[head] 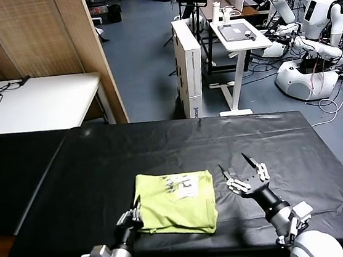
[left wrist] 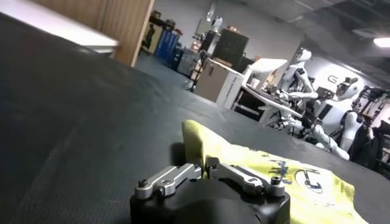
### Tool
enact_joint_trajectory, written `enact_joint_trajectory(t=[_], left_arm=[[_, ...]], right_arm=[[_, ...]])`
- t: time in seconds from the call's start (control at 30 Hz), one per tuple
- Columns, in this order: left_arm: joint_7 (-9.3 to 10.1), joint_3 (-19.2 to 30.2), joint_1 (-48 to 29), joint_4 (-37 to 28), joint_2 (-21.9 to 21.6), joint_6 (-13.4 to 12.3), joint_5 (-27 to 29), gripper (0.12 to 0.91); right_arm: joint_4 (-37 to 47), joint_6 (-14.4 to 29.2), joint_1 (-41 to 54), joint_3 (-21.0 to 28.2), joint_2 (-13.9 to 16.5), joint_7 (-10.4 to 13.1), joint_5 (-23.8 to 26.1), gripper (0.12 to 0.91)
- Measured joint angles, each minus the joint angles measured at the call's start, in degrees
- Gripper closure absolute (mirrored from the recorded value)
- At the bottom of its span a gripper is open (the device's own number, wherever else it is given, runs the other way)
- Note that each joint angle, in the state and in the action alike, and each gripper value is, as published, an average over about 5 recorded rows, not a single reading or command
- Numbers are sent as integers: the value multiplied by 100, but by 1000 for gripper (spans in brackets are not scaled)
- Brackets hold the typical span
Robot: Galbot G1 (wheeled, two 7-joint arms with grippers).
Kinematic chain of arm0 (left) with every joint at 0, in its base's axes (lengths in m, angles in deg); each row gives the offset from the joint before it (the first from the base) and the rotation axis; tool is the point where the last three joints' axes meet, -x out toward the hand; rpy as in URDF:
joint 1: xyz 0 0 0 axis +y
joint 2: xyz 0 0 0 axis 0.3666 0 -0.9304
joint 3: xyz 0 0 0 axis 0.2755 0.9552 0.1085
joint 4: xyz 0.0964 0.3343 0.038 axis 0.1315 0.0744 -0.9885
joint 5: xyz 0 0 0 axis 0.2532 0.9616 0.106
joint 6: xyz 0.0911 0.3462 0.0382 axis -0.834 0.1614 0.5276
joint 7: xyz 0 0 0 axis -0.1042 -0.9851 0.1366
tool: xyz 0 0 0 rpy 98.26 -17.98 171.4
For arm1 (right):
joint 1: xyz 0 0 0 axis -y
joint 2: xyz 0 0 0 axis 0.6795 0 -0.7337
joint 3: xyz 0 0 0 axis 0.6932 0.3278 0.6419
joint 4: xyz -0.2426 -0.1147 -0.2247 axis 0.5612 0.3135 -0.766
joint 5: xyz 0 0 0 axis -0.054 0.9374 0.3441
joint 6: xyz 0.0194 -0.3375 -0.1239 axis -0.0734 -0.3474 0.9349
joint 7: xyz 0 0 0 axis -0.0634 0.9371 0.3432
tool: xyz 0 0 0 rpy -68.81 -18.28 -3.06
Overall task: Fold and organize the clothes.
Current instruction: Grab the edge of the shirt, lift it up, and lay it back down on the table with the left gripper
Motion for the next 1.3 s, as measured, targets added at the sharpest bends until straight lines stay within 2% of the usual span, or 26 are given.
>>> enact_joint_trajectory(t=[0.13,0.27,0.53,0.63,0.7,0.8,0.87,0.93,1.03,1.17,1.3], left_arm=[[-73,-326,26,127,-252,78,-7,858],[-73,-897,134,255,-722,78,-170,858],[280,-2414,492,635,-1862,222,-534,858],[391,-2752,602,937,-2030,411,-612,858],[495,-2777,619,1203,-2018,593,-616,858],[752,-2439,552,1665,-1829,980,-792,858],[919,-1950,432,1937,-1601,1233,-962,858],[987,-1315,276,2083,-1322,1363,-984,858],[980,-274,63,1961,-872,1337,-733,858],[1000,936,-160,1404,-335,1331,-454,858],[978,1587,-390,853,-45,1368,-214,858]], right_arm=[[43,-6,29,11,11,12,12,118],[106,-15,60,58,3,21,27,118],[199,-21,98,190,-98,23,61,118],[217,-17,57,200,-133,21,87,118],[222,-17,25,192,-146,21,111,118],[209,-32,-24,169,-150,29,146,118],[195,-53,-62,159,-151,39,186,118],[188,-70,-108,155,-158,45,241,118],[174,-93,-180,134,-187,46,317,118],[140,-166,-194,107,-210,45,334,118],[94,-374,-121,160,-152,53,152,118]])
